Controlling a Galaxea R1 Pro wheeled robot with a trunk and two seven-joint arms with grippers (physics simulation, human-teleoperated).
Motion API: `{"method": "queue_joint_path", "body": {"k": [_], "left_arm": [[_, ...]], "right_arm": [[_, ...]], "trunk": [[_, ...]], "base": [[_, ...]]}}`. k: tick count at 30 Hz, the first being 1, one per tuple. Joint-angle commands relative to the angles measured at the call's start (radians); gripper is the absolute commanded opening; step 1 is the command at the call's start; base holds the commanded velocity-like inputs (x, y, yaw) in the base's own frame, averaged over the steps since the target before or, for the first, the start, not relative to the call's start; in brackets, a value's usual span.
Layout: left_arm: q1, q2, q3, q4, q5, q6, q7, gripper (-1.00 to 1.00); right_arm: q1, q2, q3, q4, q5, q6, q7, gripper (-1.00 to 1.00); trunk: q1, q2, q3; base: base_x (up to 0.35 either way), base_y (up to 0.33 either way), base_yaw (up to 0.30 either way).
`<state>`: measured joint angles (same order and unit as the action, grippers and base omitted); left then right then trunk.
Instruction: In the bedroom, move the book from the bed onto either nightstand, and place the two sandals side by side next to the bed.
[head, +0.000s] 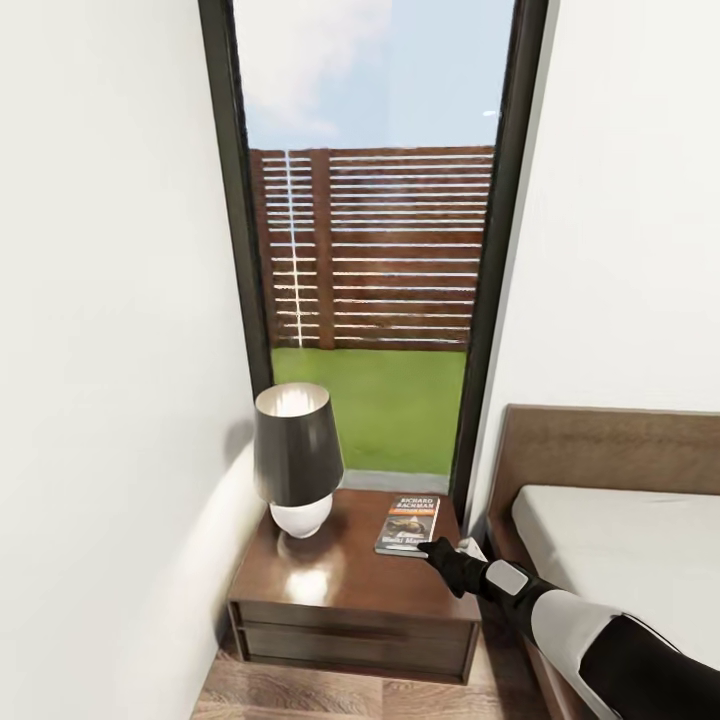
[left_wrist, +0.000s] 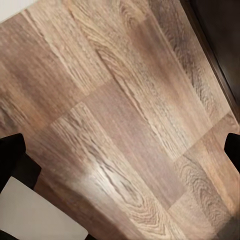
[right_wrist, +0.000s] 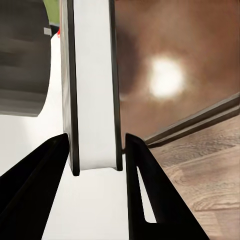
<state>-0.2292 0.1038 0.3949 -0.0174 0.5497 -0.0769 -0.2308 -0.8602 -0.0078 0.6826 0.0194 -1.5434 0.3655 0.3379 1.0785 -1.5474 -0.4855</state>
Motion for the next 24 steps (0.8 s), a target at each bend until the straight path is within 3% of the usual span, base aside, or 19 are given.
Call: {"method": "queue_joint_path", "body": {"k": [1,24], "left_arm": [[-0.001,0.000,0.005,0.002,-0.001,-0.003,-0.005,1.00],[-0.001,0.000,0.005,0.002,-0.001,-0.003,-0.004,1.00]], "right_arm": [[-0.001,0.000,0.008,0.002,-0.009,0.005,0.006,-1.00],[0.000,0.002,0.007,0.002,-0.008,0.006,0.006,-1.00]], "trunk": [[0.000,-0.001,-0.001],[0.000,-0.001,-0.001]], "base": [[0.112,0.000,0.000],[0.112,0.000,0.000]]}}
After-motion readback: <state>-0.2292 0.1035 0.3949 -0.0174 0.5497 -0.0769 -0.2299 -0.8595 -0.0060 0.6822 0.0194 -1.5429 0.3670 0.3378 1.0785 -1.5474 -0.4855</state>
